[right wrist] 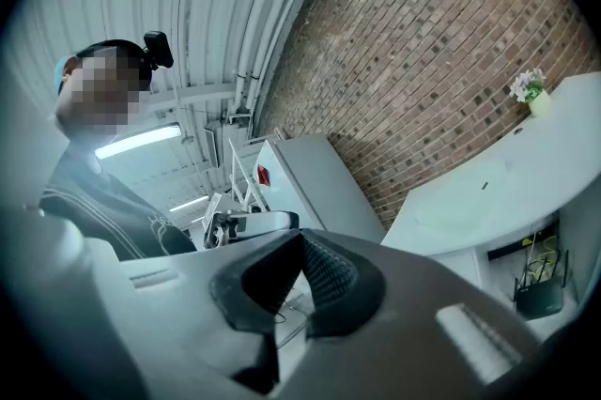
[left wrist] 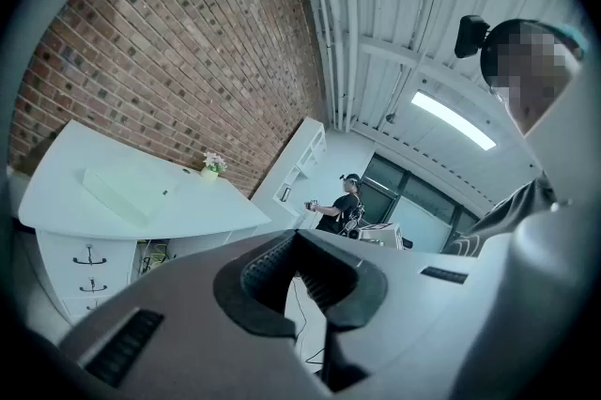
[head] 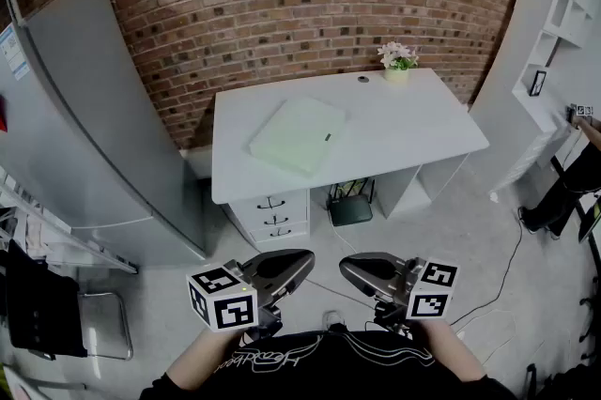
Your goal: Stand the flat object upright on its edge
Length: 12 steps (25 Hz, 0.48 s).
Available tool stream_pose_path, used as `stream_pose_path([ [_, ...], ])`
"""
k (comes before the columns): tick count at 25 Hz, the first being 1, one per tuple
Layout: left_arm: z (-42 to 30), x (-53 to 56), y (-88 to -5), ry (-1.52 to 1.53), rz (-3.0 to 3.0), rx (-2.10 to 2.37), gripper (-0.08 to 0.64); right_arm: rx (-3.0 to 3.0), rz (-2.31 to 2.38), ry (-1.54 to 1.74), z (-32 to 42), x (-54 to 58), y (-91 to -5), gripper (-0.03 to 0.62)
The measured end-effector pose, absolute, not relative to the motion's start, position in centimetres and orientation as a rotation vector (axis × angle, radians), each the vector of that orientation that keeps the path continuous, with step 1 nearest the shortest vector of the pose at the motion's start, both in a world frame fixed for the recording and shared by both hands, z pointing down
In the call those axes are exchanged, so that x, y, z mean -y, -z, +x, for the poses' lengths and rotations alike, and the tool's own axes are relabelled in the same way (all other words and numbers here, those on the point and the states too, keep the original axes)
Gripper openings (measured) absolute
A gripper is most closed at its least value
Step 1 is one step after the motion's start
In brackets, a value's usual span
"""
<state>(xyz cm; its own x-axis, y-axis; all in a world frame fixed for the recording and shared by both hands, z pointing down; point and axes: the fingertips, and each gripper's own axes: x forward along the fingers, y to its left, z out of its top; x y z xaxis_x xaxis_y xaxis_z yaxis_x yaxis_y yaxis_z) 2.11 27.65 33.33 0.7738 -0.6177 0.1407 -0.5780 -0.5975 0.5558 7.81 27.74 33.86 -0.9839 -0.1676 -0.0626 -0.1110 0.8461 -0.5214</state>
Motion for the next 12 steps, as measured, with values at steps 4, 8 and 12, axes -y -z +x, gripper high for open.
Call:
stream_pose_path([
  [4, 2.4, -26.8, -33.1, 0.137, 2.352, 0.884, 0.002, -2.915, -0.213, 0.816, 8.4, -26.8, -33.8, 0.005],
  [8, 2.8, -25.6, -33.2, 0.162, 2.333, 0.868, 0.002, -2.913, -0.208, 0.825, 8.9, -25.4, -33.9, 0.005],
  [12, 3.6, -23.9, -33.2, 0.179, 2.326, 0.871, 0.002, -2.952, -0.19, 0.799, 9.4, -23.7, -34.1, 0.005],
])
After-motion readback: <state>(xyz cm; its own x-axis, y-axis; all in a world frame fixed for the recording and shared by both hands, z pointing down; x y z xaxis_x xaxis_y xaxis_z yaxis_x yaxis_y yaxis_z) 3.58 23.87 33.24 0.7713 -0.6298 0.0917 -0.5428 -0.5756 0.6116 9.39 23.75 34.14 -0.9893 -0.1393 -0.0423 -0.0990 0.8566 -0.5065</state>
